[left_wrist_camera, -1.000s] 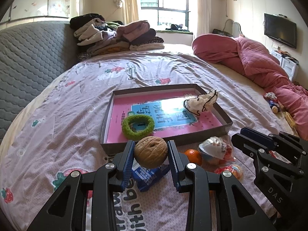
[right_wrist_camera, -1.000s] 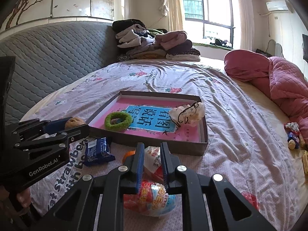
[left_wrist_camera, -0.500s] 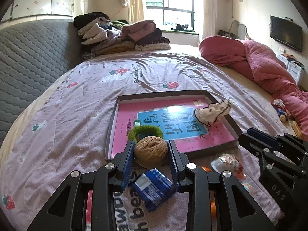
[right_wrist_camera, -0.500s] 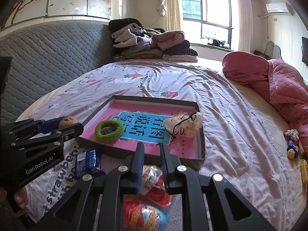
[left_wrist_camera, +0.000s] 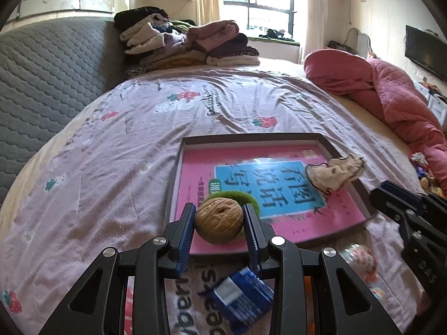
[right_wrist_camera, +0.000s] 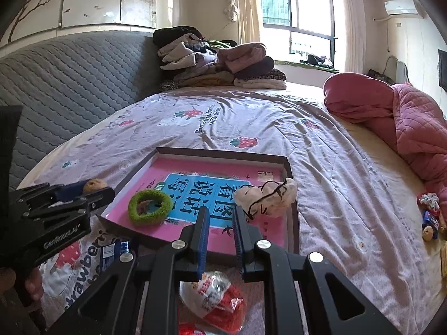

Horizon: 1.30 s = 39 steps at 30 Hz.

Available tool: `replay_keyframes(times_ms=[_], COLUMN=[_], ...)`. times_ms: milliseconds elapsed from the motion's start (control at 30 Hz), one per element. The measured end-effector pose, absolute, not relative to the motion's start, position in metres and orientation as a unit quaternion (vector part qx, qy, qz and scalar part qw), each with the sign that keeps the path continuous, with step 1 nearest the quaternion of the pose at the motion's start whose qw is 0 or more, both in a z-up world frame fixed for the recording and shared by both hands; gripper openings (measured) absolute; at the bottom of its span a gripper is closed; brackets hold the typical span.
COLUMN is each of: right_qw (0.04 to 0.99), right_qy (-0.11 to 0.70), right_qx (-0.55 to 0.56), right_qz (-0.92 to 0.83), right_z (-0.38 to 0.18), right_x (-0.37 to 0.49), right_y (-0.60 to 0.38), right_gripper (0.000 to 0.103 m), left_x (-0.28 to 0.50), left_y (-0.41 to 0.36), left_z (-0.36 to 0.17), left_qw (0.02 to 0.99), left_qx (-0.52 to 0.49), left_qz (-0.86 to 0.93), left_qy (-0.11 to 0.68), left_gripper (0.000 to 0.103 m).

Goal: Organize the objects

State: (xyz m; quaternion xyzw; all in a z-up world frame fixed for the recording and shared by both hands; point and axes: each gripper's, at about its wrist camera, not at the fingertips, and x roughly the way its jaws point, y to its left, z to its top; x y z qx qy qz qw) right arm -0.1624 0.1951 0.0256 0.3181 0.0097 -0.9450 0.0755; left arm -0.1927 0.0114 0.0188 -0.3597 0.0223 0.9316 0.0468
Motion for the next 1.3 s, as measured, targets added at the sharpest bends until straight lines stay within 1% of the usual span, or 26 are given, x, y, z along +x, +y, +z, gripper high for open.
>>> replay_keyframes(times_ms=[367, 667, 967, 1200, 1300], right_qw=[0.081, 0.079, 0.076, 0.078, 0.080], right_qy=[0.025, 0.018, 0.003, -0.008, -0.013], right_qx=[0.327, 0.358, 0.375, 0.372, 0.374], right_qz=[-0.941, -0.930, -0.924, -0.925, -0.924], right_z=[0.022, 0.000, -0.012, -0.010, -0.009], right_x=[-0.188, -0.210, -0.210, -0.205, -0.204], right_y=[0.190, 0.196, 0.206, 0.210, 0.210], right_gripper=[0.018, 0.018, 0.018, 0.018, 0.018], left_x=[-0.236, -0.263, -0.271, -0.270, -0.269], left_y=[0.009, 0.015, 0.023, 0.023, 0.023], left_z=[0.002, -0.022, -0.041, -0.042, -0.042], left_qw=[0.041, 0.043, 0.057, 0.065, 0.067], left_qx=[-0.385, -0.413, -0.429, -0.437, -0.438], left_qz=[0.922, 0.909, 0.901, 0.897, 0.896], left_qy=[0.022, 0.029, 0.029, 0.030, 0.033], left_gripper=[0.035, 0.035, 0.035, 0.035, 0.037])
